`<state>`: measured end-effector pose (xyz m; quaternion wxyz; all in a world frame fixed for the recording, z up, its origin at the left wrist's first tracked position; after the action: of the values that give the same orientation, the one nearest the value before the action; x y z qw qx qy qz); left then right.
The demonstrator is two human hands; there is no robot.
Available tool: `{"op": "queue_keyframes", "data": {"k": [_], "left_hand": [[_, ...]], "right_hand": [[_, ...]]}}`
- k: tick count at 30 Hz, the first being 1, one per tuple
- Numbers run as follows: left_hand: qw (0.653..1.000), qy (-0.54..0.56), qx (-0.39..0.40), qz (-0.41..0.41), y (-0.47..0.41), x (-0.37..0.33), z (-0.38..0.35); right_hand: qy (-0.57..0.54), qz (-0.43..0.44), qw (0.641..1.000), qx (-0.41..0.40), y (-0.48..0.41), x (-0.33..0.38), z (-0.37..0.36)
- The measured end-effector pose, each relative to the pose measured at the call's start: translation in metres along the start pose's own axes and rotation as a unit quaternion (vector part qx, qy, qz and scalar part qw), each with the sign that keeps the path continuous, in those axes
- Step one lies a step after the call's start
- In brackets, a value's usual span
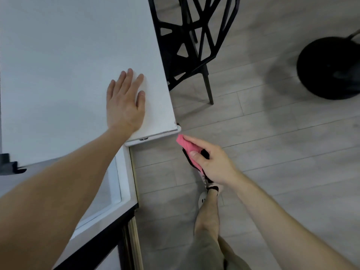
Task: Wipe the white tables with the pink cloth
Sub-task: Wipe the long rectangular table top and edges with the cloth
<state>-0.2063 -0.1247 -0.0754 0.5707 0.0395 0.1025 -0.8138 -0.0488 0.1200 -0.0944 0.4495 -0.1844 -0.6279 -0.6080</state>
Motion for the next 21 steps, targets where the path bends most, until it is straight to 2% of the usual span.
{"op": "queue_keyframes", "data": {"k": [3, 5, 6, 8, 10, 12, 13, 14, 18, 21], "left_hand": [[0.998, -0.03, 0.043, 0.016, 0.002, -0.006, 0.0], [0.995, -0.031, 0.085, 0.043, 0.001, -0.016, 0.001], [0.993, 0.004, 0.097, 0.06, 0.002, -0.027, 0.008], [0.978, 0.148, 0.099, 0.108, 0.012, -0.052, 0.03], [0.926, 0.333, 0.1, 0.144, 0.033, -0.084, 0.052], [0.845, 0.491, 0.09, 0.192, 0.054, -0.107, 0.068], [0.811, 0.539, 0.076, 0.214, 0.062, -0.113, 0.074], [0.796, 0.558, 0.054, 0.228, 0.068, -0.115, 0.08], [0.765, 0.55, -0.087, 0.324, 0.077, -0.094, 0.108], [0.761, 0.502, -0.186, 0.367, 0.08, -0.071, 0.136]], "right_hand": [[-0.015, -0.079, 0.995, -0.061, 0.022, 0.0, 0.037], [-0.027, -0.101, 0.991, -0.079, 0.035, 0.012, 0.055], [-0.035, -0.106, 0.991, -0.076, 0.04, 0.021, 0.062], [-0.058, -0.114, 0.99, -0.059, 0.044, 0.043, 0.068], [-0.078, -0.116, 0.99, -0.035, 0.041, 0.068, 0.068], [-0.106, -0.113, 0.988, -0.006, 0.033, 0.097, 0.061], [-0.118, -0.108, 0.987, 0.01, 0.029, 0.112, 0.055], [-0.126, -0.103, 0.986, 0.026, 0.024, 0.127, 0.047], [-0.117, -0.086, 0.985, 0.096, 0.014, 0.18, 0.009], [-0.065, -0.067, 0.986, 0.135, 0.005, 0.209, -0.005]]}}
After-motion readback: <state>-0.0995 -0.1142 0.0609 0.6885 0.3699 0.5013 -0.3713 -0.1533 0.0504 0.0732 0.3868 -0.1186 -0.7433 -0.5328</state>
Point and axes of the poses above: each hand's wrist, its own y-axis away from the middle knuckle, its own z-axis out of the back of the hand, x = y × z, the point moved 6 cm from there along -y, towards the middle knuckle, and after that the axes turned 12 degrees about -z, right-handed, at the moved point
